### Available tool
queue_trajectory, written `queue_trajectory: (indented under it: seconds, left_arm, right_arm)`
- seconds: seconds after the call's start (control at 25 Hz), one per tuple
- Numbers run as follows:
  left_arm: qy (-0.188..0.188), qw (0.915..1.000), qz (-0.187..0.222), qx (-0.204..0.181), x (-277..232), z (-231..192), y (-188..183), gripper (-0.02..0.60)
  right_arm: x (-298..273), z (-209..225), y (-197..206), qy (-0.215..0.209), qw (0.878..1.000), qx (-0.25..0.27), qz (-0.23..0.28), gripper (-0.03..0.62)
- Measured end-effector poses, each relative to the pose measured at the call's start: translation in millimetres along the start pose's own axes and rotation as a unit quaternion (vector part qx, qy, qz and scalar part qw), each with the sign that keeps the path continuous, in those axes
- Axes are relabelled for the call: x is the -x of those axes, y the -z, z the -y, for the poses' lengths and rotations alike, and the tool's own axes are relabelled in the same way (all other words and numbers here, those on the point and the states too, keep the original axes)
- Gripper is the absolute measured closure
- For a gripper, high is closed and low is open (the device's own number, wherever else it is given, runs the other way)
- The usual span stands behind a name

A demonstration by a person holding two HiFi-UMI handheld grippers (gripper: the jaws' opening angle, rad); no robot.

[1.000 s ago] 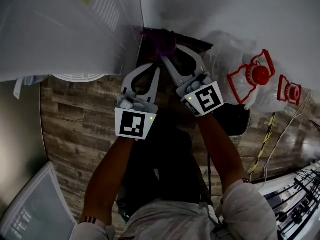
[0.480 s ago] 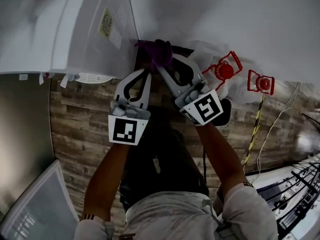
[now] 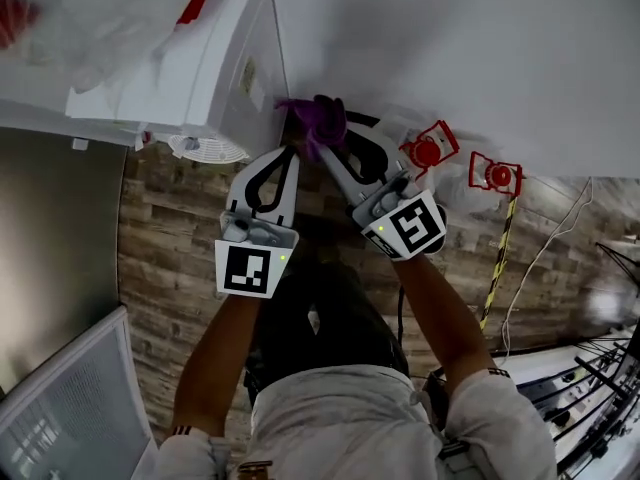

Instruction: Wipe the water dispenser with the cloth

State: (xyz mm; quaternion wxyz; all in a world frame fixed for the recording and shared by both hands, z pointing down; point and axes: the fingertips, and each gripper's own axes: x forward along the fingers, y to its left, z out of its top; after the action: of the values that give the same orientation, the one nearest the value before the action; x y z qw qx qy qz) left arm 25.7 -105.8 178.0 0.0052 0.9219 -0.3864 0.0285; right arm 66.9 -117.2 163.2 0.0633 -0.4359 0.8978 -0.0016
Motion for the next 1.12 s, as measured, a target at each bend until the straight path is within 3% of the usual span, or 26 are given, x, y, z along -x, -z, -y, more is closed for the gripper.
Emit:
queue_trajectory:
  seconds: [0.28,0.6,1.12]
  left_arm:
    - [-0.023,0.9994,0.02,0.015,34,-4,-81,0.583]
    - [-0.01,0.9981,0.056,0.021,58,-1,-165,0.583]
    - [-0.009,0.9947,0.099,0.028,102,-1,-232,0.583]
  right_arm:
    - [-1,-38,-80,-0.021,1.0,-0.004,0.006,0.503]
    - [-3,-63,-157,-0.035,0.999,0.005,0.021,0.502]
    - [7,-103,-217,-0.042,0.998,-0.007,0.039,0.503]
